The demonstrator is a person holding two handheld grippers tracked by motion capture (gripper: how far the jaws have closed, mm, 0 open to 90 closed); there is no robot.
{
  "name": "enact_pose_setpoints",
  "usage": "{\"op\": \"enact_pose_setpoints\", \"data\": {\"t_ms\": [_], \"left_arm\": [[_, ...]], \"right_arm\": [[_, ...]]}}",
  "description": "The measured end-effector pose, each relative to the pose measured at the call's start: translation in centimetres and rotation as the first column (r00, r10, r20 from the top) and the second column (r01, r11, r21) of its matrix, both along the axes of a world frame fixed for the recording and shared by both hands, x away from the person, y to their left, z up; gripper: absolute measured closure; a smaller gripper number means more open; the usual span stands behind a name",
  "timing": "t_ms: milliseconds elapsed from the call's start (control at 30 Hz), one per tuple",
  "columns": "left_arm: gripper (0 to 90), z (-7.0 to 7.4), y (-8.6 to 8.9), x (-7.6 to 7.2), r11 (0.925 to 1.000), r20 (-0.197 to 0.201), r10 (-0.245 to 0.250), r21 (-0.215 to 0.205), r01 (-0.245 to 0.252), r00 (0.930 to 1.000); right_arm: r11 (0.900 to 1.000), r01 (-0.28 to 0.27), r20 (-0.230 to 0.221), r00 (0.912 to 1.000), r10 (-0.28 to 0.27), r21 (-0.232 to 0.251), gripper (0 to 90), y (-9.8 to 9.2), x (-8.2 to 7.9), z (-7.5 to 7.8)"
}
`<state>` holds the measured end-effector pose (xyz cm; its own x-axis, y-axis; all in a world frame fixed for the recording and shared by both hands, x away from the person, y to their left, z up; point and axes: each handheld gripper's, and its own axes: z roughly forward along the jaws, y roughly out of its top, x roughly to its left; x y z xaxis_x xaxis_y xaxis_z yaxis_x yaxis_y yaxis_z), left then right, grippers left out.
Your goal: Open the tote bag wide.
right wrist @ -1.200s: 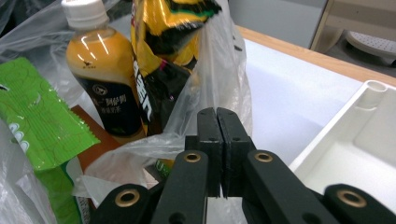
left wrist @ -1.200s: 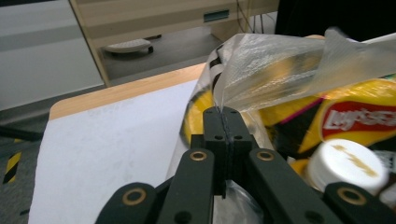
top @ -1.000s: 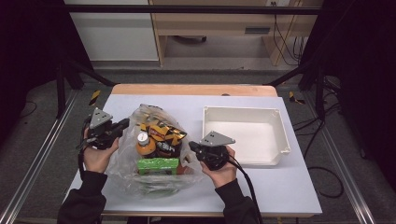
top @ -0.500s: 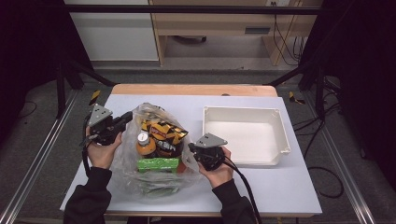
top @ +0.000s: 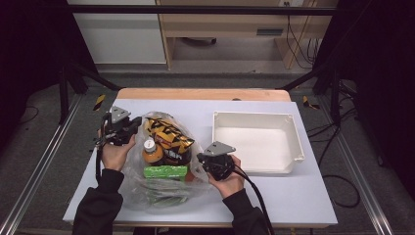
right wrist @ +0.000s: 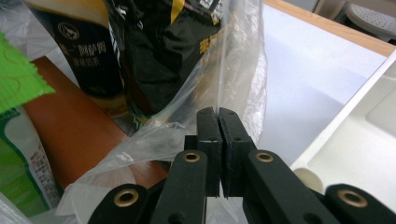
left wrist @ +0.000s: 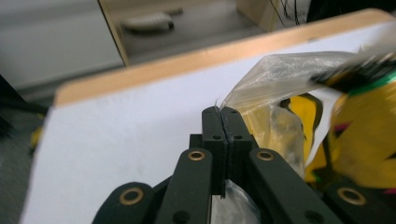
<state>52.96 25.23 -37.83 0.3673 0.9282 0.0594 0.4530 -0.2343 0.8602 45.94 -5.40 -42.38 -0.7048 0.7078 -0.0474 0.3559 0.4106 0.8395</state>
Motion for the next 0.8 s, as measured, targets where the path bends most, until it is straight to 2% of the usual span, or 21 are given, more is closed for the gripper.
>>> {"op": "enact_pose_setpoints", "data": {"t_ms": [67, 100, 167, 267, 467, 600, 700, 800], "left_arm": [[89.3, -0.9, 0.3, 0.1, 0.9999, -0.043, -0.008, -0.016, 0.007, 0.9991], [89.3, -1.3, 0.5, 0.0, 0.9993, -0.054, -0.017, -0.035, 0.015, 0.9984], [88.7, -2.1, 0.9, -0.5, 0.9983, -0.084, -0.039, -0.046, 0.035, 0.9957], [86.3, -3.2, 1.5, -1.7, 0.9968, -0.095, -0.062, -0.056, 0.057, 0.9936], [83.8, -5.8, 2.8, -2.8, 0.9972, -0.150, -0.052, -0.061, 0.043, 0.9873], [84.4, -7.8, 2.9, -3.4, 0.9988, -0.180, -0.048, -0.010, 0.047, 0.9825], [84.8, -8.8, 3.0, -3.8, 0.9987, -0.189, -0.050, -0.002, 0.050, 0.9808], [84.8, -9.4, 2.7, -4.0, 0.9983, -0.192, -0.049, 0.023, 0.054, 0.9802]], "right_arm": [[1.000, -0.003, -0.001, 1.0000, 0.003, -0.008, 88.9, 0.0, -0.1, 0.0], [1.000, -0.003, -0.001, 1.0000, 0.003, -0.010, 88.9, 0.0, -0.2, 0.0], [1.000, -0.003, 0.000, 1.0000, 0.003, -0.014, 88.7, -0.2, -0.4, -0.1], [1.000, 0.013, -0.010, 0.9999, -0.014, -0.011, 87.6, -0.9, -0.4, -0.1], [0.999, 0.031, -0.031, 0.9990, -0.032, -0.017, 87.3, -1.4, -0.4, -0.5], [0.999, 0.028, -0.042, 0.9987, -0.029, -0.031, 85.2, -1.2, -0.5, -1.1], [0.999, 0.030, -0.048, 0.9983, -0.033, -0.044, 83.8, -1.2, -0.5, -1.7], [0.998, 0.039, -0.058, 0.9975, -0.042, -0.051, 84.2, -1.1, -0.8, -2.4]]}}
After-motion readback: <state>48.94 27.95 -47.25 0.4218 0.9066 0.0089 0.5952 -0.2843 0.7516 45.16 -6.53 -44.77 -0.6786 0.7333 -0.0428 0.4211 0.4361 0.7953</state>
